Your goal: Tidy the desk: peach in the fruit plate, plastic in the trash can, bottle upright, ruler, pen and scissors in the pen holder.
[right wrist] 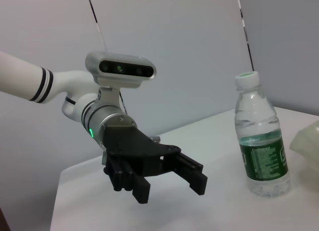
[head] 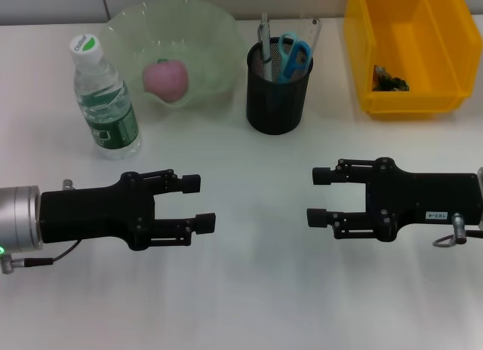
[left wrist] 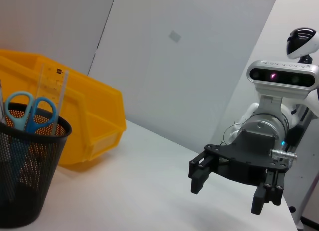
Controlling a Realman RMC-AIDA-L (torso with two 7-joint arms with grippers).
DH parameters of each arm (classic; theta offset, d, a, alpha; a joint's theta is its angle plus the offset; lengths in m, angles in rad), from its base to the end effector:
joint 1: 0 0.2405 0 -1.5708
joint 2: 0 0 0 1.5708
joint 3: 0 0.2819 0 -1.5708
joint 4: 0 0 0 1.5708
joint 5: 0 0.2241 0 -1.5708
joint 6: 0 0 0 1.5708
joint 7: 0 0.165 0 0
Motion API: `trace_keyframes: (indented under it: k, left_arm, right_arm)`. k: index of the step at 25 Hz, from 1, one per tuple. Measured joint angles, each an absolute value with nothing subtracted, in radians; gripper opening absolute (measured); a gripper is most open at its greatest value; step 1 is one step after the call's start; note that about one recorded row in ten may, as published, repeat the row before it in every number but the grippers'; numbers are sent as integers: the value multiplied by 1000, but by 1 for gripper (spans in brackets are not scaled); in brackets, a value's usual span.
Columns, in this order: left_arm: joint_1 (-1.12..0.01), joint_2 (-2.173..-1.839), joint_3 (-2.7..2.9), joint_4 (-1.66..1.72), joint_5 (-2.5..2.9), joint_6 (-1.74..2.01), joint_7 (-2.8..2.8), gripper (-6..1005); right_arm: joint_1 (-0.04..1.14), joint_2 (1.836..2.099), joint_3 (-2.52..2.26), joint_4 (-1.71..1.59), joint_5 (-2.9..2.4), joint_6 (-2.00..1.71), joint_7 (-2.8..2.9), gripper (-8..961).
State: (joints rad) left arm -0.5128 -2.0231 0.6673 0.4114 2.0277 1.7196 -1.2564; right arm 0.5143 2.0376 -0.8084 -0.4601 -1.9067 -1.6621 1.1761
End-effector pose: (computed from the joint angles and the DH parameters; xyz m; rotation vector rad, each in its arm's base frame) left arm -0.2959 0.3084 -0.0470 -2.8723 -0.7083 -0.8822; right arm 0.2831 0.3198 -0.0543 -2.8838 0.4986 0.8434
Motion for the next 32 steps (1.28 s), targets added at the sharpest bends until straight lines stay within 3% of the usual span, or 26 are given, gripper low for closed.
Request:
trace_keyframes:
  k: [32]
  left_arm:
    - [-512,-2018,666,434,2029,1726,-1258,797]
  right_arm:
    - [529,2037,-808,-460,-1908,-1661,1177,715]
